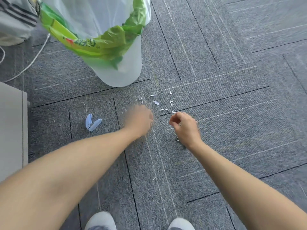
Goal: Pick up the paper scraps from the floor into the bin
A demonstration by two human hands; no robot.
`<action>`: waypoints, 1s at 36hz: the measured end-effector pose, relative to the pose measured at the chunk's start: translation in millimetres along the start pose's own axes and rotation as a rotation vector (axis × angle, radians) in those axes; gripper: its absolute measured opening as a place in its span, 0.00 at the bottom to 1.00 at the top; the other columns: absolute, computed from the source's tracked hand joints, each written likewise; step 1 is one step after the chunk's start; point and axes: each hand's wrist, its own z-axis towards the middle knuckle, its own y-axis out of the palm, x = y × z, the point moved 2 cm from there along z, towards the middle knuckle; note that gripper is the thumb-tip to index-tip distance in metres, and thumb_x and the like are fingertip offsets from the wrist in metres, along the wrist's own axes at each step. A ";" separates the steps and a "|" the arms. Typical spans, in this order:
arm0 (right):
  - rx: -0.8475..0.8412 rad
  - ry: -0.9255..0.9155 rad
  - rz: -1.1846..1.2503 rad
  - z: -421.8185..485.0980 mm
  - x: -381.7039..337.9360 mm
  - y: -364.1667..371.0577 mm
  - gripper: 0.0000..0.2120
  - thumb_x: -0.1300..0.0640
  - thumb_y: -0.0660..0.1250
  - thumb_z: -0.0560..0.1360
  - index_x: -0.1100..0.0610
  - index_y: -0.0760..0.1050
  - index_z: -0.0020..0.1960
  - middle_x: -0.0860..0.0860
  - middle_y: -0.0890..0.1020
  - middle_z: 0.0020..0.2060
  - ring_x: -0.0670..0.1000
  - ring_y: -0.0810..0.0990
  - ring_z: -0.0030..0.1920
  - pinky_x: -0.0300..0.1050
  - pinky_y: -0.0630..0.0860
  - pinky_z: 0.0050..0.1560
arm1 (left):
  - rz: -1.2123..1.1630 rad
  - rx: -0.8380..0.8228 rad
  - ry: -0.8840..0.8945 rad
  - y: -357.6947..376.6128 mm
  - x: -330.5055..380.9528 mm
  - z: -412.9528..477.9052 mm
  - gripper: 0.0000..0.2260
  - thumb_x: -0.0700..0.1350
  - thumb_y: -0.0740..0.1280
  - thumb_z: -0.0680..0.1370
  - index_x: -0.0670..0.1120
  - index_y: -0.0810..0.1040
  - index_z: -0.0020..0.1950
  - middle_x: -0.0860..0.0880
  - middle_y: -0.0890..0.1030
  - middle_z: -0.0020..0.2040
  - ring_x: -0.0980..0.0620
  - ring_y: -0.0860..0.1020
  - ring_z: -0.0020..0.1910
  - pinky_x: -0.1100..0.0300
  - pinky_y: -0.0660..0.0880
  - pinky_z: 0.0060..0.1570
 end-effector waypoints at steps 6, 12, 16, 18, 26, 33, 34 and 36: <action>0.069 -0.094 0.069 13.8 -51.9 -22.7 0.05 0.57 0.71 0.74 0.48 0.78 0.44 0.40 0.79 0.39 0.42 0.78 0.42 0.50 0.77 0.54 | -0.333 0.003 0.162 -89.1 20.0 -13.9 0.06 0.42 0.64 0.80 0.50 0.71 0.45 0.53 0.72 0.47 0.60 0.71 0.43 0.68 0.71 0.45; 0.221 -0.338 0.160 47.2 -148.6 -78.8 0.06 0.58 0.73 0.72 0.48 0.80 0.44 0.41 0.81 0.38 0.44 0.80 0.43 0.44 0.77 0.51 | -0.423 0.238 0.307 -204.4 9.1 -44.3 0.02 0.40 0.67 0.78 0.45 0.74 0.47 0.54 0.74 0.41 0.57 0.73 0.38 0.69 0.69 0.39; 0.374 -0.405 0.217 88.6 -217.8 -116.6 0.02 0.53 0.73 0.70 0.48 0.82 0.43 0.42 0.83 0.37 0.43 0.79 0.40 0.47 0.77 0.46 | -0.384 0.531 0.312 -274.3 -9.9 -25.6 0.03 0.41 0.68 0.77 0.45 0.75 0.47 0.51 0.76 0.42 0.53 0.75 0.38 0.61 0.70 0.40; 0.382 -0.381 0.205 110.5 -245.4 -125.5 0.02 0.52 0.72 0.68 0.48 0.81 0.41 0.43 0.84 0.37 0.44 0.80 0.39 0.47 0.77 0.45 | -0.322 0.556 0.217 -296.9 -21.1 -10.5 0.03 0.43 0.68 0.77 0.44 0.77 0.48 0.52 0.76 0.41 0.54 0.73 0.38 0.64 0.65 0.37; 0.146 -0.278 -0.088 153.8 -284.0 -95.8 0.03 0.57 0.74 0.69 0.49 0.84 0.42 0.47 0.86 0.41 0.49 0.82 0.48 0.49 0.74 0.58 | -0.277 0.442 -0.083 -301.7 -51.3 28.9 0.04 0.43 0.70 0.77 0.46 0.85 0.49 0.49 0.85 0.46 0.51 0.79 0.41 0.62 0.72 0.41; 0.223 -0.327 -0.301 145.7 -296.4 -87.8 0.05 0.55 0.69 0.73 0.45 0.80 0.40 0.44 0.84 0.38 0.47 0.78 0.50 0.49 0.59 0.60 | -0.275 0.537 -0.128 -307.1 -60.7 19.1 0.01 0.44 0.75 0.73 0.47 0.86 0.44 0.49 0.85 0.44 0.55 0.78 0.34 0.63 0.73 0.37; 0.244 -0.337 -0.317 143.5 -297.0 -88.7 0.05 0.52 0.71 0.72 0.45 0.78 0.38 0.44 0.83 0.37 0.47 0.78 0.49 0.49 0.59 0.58 | -0.273 0.552 -0.122 -307.3 -61.5 17.1 0.03 0.45 0.76 0.72 0.47 0.85 0.42 0.49 0.84 0.42 0.55 0.78 0.35 0.62 0.73 0.37; 0.263 -0.346 -0.306 138.7 -295.6 -89.6 0.07 0.47 0.73 0.71 0.46 0.77 0.38 0.44 0.83 0.38 0.48 0.78 0.49 0.51 0.60 0.59 | -0.269 0.592 -0.094 -305.8 -60.9 13.4 0.07 0.47 0.77 0.70 0.47 0.82 0.42 0.50 0.83 0.42 0.51 0.79 0.41 0.58 0.75 0.42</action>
